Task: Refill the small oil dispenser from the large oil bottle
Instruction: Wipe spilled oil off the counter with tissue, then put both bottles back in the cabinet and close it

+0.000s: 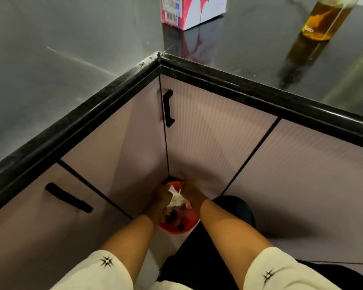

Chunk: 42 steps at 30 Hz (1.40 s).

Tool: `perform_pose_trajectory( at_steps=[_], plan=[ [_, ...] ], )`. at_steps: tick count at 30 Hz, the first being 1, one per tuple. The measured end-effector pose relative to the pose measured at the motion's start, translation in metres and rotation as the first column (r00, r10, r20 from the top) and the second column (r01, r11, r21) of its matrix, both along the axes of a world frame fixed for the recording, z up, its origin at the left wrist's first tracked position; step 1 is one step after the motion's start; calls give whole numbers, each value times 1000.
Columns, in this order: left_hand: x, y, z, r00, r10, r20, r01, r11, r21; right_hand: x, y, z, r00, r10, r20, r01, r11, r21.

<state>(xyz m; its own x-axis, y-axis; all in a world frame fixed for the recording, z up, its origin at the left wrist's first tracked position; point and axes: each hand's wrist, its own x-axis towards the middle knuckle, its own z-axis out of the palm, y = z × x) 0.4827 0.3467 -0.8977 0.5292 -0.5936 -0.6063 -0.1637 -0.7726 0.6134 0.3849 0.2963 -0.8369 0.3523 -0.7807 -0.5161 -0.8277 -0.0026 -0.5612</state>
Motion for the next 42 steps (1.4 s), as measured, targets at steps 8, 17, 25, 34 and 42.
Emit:
perform_pose_trajectory(
  at_steps=[8, 17, 25, 34, 42],
  plan=[
    [2, 14, 86, 967, -131, 217, 187, 946, -263, -23, -3, 83, 998, -23, 61, 36, 974, -225],
    [-96, 3, 326, 819, -41, 572, 501, 539, -677, -138, 23, 277, 893, -21, 450, 362, 627, -689],
    [-217, -83, 396, 558, -141, 818, 803, 341, -489, -245, -37, 334, 909, -277, 312, 405, 405, -820],
    [-261, -188, 366, 164, -280, 946, 932, 357, -56, -291, -125, 309, 878, -437, -194, 18, 435, -900],
    [-262, -177, 368, 239, -303, 923, 925, 360, -121, -293, -122, 308, 885, -461, -63, 173, 452, -875]
  ],
)
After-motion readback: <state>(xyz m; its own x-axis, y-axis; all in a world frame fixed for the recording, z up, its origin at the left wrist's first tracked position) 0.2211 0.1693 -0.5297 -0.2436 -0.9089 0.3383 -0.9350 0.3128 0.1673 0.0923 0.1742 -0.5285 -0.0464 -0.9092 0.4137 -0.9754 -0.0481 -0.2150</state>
